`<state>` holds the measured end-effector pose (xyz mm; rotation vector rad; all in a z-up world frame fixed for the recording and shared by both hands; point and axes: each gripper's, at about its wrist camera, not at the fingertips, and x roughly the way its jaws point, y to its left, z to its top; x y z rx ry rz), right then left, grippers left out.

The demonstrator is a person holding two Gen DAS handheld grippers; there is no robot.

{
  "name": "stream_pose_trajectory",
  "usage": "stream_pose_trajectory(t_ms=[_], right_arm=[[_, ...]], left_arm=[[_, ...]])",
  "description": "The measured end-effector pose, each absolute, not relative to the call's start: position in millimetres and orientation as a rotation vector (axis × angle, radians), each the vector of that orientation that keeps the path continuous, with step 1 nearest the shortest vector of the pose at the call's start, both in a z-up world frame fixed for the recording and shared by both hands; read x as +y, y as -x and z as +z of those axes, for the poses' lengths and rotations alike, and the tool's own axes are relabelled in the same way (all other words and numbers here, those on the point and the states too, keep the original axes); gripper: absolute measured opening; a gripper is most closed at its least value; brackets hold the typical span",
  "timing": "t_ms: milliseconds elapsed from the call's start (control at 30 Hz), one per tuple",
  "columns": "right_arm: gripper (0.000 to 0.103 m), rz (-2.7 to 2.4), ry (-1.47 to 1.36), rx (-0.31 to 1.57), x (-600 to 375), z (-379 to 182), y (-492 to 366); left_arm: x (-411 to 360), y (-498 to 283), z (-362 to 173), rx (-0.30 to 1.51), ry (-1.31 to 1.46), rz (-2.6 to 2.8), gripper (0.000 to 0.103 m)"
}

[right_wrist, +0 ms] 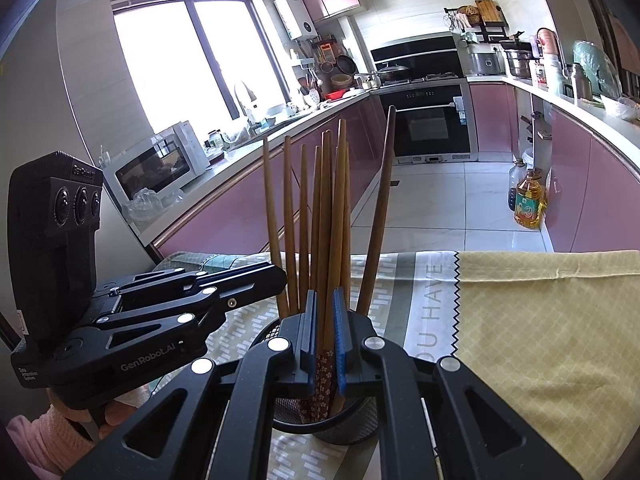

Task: Organize utensils
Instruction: 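Open both tools to release the chopsticks and pull back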

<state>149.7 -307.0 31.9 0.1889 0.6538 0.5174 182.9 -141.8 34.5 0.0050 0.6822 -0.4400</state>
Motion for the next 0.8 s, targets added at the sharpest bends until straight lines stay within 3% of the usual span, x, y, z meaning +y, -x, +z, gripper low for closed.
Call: stream_pose_trajectory(t_ms=[167, 400, 467, 533, 600, 633, 800], right_arm=[[0.012, 0.512, -0.189, 0.651, -307, 29, -148], [0.02, 0.493, -0.175, 0.632, -309, 30, -139], [0.03, 0.481, -0.165, 0.619, -309, 30, -135], [0.038, 0.467, -0.158, 0.603, -310, 30, -130], [0.041, 0.452, -0.151, 0.593, -311, 29, -126], [0.049, 0.444, -0.151, 0.586, -312, 29, -124], [0.063, 0.403, -0.111, 0.55, -312, 29, -112]], left_arm=[[-140, -180, 33, 0.673, -0.005, -0.441, 0.015], [-135, -164, 33, 0.625, -0.026, -0.409, 0.04], [-132, -157, 34, 0.605, -0.03, -0.396, 0.049], [-126, -149, 37, 0.579, -0.024, -0.376, 0.07], [-119, -139, 38, 0.543, -0.025, -0.352, 0.077], [-116, -134, 39, 0.531, -0.023, -0.341, 0.084], [-96, -109, 38, 0.472, -0.016, -0.288, 0.097]])
